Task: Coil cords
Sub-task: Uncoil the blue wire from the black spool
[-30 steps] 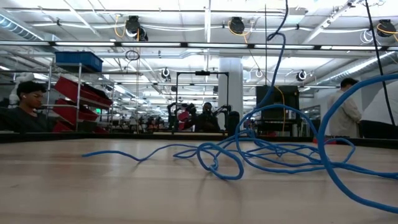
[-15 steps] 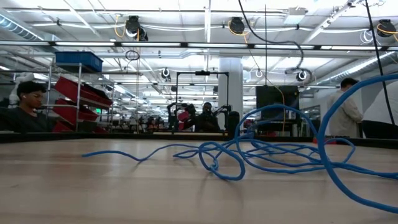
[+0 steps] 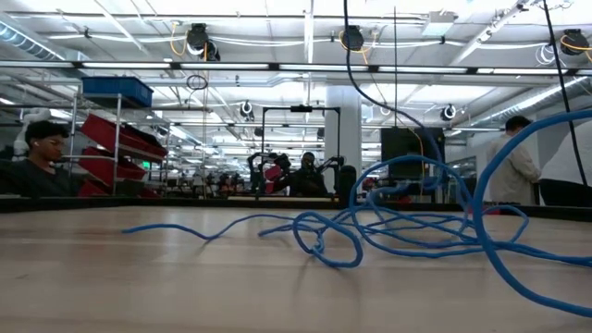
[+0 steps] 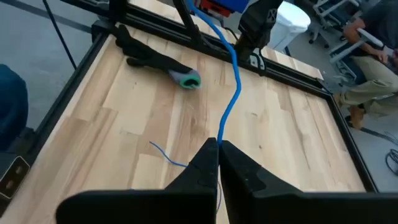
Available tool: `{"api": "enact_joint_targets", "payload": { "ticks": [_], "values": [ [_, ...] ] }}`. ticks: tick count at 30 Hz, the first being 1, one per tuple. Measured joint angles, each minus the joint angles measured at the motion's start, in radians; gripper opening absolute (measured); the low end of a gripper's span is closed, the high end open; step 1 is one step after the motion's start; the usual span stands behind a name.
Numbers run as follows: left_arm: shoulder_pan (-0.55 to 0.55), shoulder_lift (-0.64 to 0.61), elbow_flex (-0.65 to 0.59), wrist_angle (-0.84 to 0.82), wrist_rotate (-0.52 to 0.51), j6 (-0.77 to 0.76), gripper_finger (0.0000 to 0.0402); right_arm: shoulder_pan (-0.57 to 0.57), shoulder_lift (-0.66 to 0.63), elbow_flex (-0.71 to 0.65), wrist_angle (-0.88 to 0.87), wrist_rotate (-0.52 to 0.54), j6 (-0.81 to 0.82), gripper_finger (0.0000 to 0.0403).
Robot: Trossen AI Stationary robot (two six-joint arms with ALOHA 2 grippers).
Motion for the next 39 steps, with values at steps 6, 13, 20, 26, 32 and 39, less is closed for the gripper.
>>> {"api": "enact_joint_targets", "payload": {
  "ticks": [6, 13, 20, 26, 32, 39],
  "values": [
    [-0.001, 0.000, -0.002, 0.002, -0.009, 0.045, 0.0002, 0.001, -0.004, 0.000, -0.007, -0.011, 0.006, 0.0028],
    [-0.001, 0.000, -0.002, 0.010, -0.012, 0.043, 0.0002, 0.014, -0.004, 0.000, -0.009, -0.111, 0.036, 0.0074],
    [0.004, 0.000, -0.002, 0.069, -0.048, 0.014, 0.0002, 0.020, -0.004, 0.000, 0.032, -0.099, 0.010, 0.0117],
    [0.026, 0.000, -0.002, 0.112, -0.077, -0.035, 0.0002, 0.020, 0.019, 0.000, 0.180, 0.083, -0.067, 0.0135],
    [0.053, 0.000, -0.002, 0.117, -0.082, -0.100, 0.0002, 0.027, 0.054, 0.001, 0.275, 0.213, -0.180, 0.0129],
    [0.097, 0.000, -0.002, 0.115, -0.144, -0.187, 0.0002, 0.041, 0.090, 0.001, 0.363, 0.373, -0.275, 0.0128]
  ]
}}
